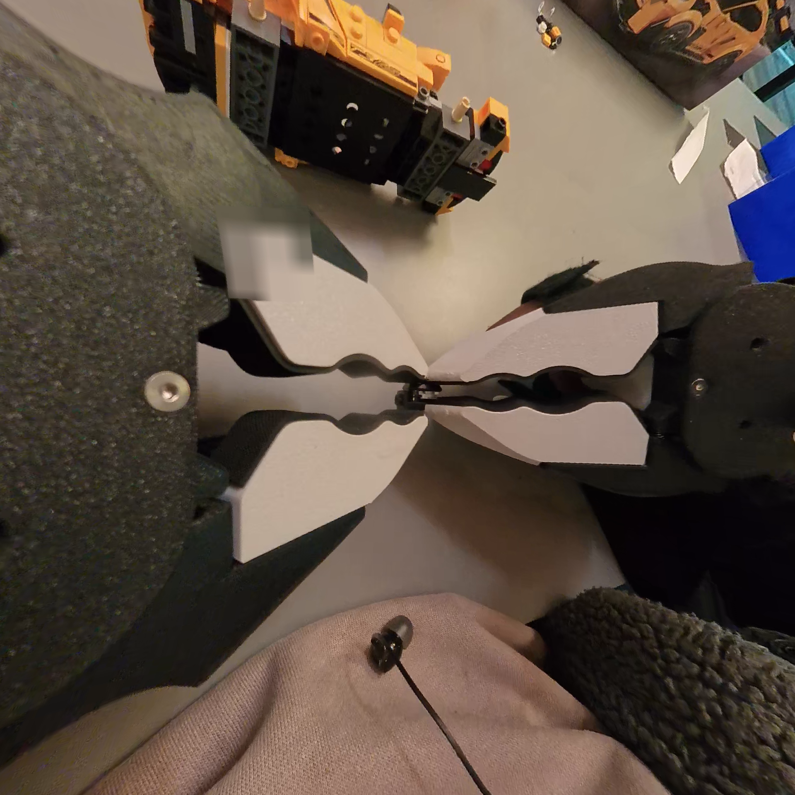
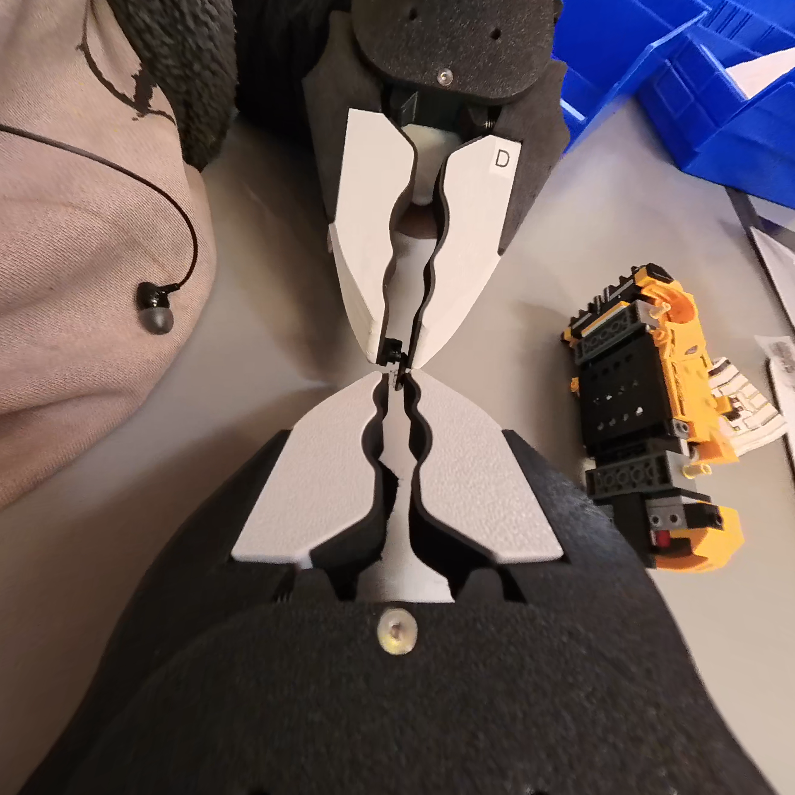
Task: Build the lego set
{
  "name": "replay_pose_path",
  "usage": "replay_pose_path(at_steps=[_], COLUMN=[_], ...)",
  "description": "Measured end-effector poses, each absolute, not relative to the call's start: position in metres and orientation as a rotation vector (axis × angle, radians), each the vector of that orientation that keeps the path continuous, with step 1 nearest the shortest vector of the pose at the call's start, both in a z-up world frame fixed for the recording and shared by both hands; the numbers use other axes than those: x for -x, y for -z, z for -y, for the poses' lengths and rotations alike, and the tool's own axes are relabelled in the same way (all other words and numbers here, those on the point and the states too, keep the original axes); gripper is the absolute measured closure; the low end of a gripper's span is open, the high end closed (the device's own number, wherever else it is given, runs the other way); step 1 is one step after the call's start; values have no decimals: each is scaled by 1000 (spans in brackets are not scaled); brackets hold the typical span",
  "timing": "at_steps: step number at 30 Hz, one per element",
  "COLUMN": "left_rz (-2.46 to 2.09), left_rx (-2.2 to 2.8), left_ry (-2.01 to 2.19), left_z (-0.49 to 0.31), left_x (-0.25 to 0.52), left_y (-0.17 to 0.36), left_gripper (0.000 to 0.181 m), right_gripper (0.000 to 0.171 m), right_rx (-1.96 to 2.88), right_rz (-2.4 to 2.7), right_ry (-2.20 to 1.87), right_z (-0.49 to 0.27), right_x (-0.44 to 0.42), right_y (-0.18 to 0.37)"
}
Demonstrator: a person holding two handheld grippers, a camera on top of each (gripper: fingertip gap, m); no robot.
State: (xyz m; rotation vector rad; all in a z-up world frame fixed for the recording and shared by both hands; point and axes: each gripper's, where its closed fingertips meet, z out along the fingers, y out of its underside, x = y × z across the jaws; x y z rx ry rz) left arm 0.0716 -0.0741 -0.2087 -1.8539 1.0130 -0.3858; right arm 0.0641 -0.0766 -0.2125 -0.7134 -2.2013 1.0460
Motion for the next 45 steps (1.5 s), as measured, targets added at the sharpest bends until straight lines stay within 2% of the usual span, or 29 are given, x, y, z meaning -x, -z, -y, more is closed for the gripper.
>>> replay_pose_path(at_steps=[19,45], left_rz=[-977,-1000], left_rx=[1809,1811], left_ry=[443,459], left_z=[77,80], left_x=[-75,-79], left_y=[196,199], left_gripper=[170,168], right_gripper=[165,165], right_rx=[694,677], right_rz=[2157,2214], right_ry=[-1169,-1141], right_z=[80,84], right_x=[-68,-72], right_y=[198,202])
